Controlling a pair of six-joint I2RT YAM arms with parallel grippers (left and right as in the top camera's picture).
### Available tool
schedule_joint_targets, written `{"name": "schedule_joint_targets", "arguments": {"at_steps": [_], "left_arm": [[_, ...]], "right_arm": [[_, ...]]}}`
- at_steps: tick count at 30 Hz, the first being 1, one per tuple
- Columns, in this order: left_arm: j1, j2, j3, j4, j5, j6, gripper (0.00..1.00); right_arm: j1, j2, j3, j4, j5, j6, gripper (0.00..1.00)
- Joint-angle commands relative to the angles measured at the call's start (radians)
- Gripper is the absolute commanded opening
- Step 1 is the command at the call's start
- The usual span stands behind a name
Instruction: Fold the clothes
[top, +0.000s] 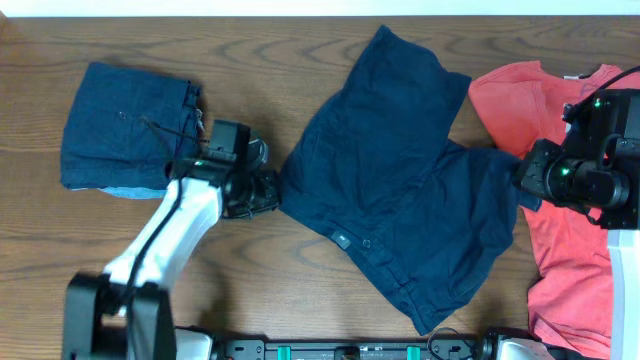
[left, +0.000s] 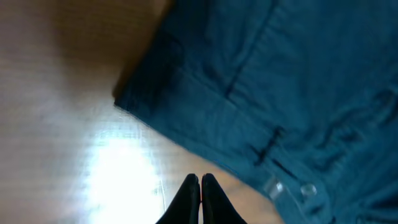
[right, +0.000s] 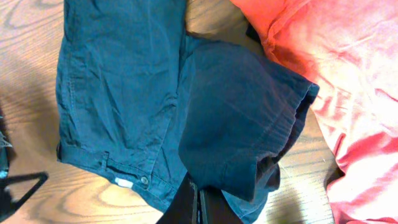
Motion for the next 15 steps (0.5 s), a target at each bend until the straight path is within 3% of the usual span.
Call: {"name": "schedule_joint_targets", "arguments": {"at_steps": [1,6,12,15], "left_arm": [[-0.002,0.07,-0.008,0.046,-0.018,-0.092,0.06],[-0.002,0.163,-0.008,0.142,-0.019,-0.184,0.06],[-0.002,0.235,-0.008,0.214,-0.022,-0.186,0.06],[-0.002,0.267,-0.008,0.211,-0.094,-0.186,0.06]], "right_arm": [[-0.001,-0.003,0.007,0.0,0.003,0.003,0.01],[-0.001,-0.002,0.007,0.0,0.006,0.003,0.01],[-0.001,-0.002,0.006,0.0,0.014,0.003,0.01],[-0.001,-0.002,0.006,0.003,0.021,0.003,0.01]]}}
